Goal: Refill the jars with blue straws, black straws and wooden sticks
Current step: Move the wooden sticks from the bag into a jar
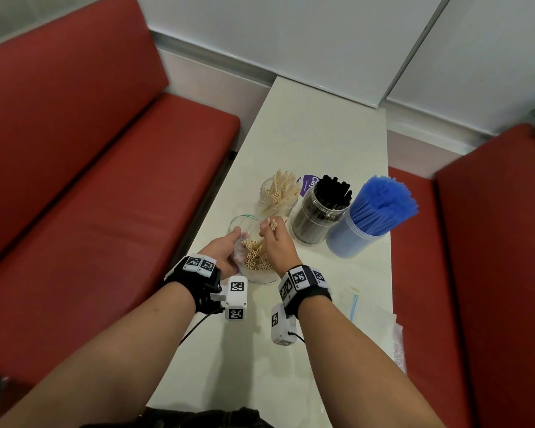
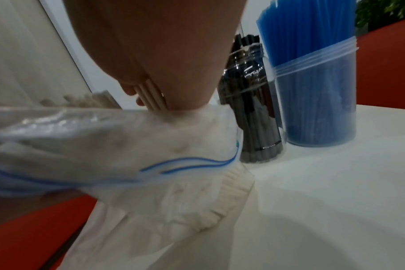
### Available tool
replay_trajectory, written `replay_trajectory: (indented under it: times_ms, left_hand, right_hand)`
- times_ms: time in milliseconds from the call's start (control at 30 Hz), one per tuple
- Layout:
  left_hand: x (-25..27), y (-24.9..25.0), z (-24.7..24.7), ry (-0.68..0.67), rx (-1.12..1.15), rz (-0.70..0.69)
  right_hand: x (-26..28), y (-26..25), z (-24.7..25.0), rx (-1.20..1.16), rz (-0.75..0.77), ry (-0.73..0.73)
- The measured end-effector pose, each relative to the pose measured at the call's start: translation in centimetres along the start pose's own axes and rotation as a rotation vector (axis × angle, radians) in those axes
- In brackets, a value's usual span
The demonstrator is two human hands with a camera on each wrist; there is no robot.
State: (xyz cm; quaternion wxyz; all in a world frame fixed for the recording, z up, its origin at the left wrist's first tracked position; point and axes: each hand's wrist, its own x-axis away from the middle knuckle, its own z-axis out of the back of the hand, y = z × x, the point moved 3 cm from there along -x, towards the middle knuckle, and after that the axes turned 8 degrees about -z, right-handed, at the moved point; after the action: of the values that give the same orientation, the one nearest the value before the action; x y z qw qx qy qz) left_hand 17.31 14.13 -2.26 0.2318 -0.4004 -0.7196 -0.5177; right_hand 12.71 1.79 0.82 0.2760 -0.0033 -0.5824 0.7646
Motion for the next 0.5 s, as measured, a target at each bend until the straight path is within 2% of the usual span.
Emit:
replay_trajectory:
  times_ms: [133,367,500]
  left_hand:
    - [-0.3,-0.2,0.2,-0.034,0.037,0.021]
    - [-0.8,-0.3,0.5,-0.050,0.078,0.046]
    - [-1.2,-0.3,0.7,-0.044,0.085,0.060]
  right_hand:
    - [-0.1,0.4,-0.8,-0.011,0.014,0.011]
    - [-0.8,1.1,-0.7,-0.160,-0.001,0.131]
    - [-1.7,1.4,-0.7,-0.104,-0.023,0.067]
